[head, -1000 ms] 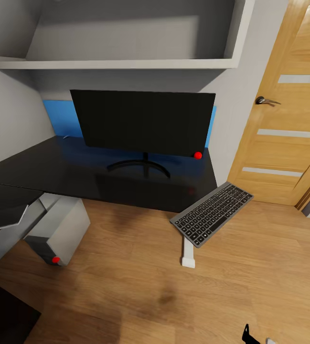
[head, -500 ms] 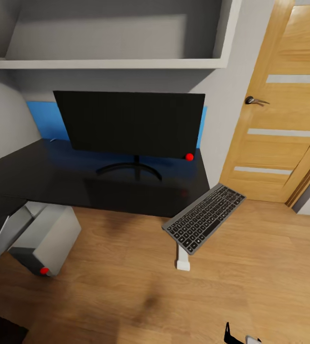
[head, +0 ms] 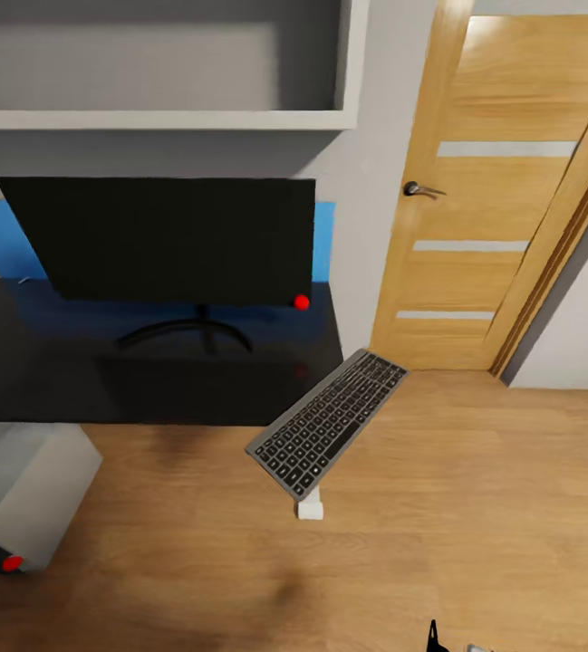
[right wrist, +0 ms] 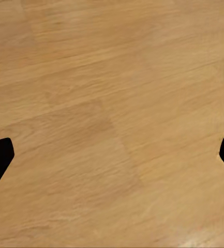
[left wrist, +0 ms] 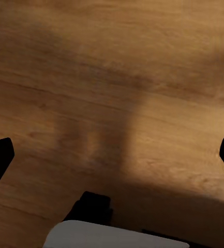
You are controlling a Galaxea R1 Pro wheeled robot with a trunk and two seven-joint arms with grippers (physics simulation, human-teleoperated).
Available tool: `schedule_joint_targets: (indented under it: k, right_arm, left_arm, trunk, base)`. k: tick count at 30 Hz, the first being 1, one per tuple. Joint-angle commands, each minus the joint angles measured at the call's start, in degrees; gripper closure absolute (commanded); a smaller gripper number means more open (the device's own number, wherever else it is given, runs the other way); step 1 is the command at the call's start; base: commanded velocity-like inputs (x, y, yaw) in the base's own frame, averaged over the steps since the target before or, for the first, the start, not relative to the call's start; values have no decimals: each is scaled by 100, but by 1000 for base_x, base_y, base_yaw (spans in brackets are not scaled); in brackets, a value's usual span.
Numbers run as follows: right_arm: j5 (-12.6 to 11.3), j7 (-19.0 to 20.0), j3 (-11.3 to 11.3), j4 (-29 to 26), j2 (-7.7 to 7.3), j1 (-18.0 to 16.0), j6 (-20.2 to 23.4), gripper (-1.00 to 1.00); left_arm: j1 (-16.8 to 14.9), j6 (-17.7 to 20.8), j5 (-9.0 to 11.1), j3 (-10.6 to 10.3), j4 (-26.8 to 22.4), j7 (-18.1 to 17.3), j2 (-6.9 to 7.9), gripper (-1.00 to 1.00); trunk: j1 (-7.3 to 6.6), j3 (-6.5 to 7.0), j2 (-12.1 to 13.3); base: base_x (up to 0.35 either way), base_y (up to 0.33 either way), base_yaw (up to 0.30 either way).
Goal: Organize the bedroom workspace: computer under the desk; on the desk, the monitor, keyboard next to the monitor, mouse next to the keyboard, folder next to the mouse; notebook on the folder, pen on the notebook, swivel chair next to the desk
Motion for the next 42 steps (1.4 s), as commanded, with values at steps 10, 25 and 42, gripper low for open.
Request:
schedule_joint_targets:
  k: [10,25,42]
  right_arm:
    - [-23,-42,46,2,-6,-4,-15,-100]
    - [-23,-42,36,9,-22,-4,-201,-100]
    - [-23,-42,35,13,-23,-4,-301,-100]
  left_arm:
    - [-4,-38,61,-27,0,57,5,-100]
    - [-4,-50,56,-32,0,58,-47,-100]
    - [-4,-58,48,-49,0,61,-52,-100]
  trunk:
    - [1,-5,-2]
    - [1,17,-2]
    - [1,55,-2]
  base:
    - [37,-58,-263]
    - [0,0,-270]
    - [0,0,-284]
